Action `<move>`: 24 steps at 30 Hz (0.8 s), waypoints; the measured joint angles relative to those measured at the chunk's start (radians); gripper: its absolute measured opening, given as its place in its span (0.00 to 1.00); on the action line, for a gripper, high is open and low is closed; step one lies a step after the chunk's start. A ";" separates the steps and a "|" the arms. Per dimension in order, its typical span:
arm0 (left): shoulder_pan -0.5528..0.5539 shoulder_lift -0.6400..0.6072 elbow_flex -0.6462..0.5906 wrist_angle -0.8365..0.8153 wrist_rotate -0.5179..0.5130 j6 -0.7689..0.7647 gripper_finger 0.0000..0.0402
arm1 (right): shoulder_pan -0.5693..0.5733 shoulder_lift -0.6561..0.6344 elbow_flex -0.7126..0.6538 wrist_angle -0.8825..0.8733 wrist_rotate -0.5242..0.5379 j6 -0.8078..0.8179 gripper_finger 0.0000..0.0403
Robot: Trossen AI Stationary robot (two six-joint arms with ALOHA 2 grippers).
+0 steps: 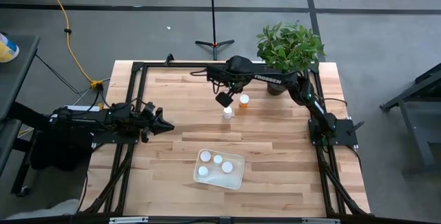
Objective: Pick and place pill bottles into a basket
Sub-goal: Put the orange medicine bottle into the container
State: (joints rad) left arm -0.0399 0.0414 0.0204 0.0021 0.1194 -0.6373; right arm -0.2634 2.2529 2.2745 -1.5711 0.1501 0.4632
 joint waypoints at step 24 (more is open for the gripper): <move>0.000 0.000 0.000 0.000 0.002 -0.022 0.17 | 0.081 -0.347 -0.422 -0.002 -0.010 -0.016 0.92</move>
State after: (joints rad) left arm -0.0397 0.0418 0.0204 0.0021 0.1211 -0.6590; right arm -0.1824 1.9058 1.8527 -1.5729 0.1398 0.4471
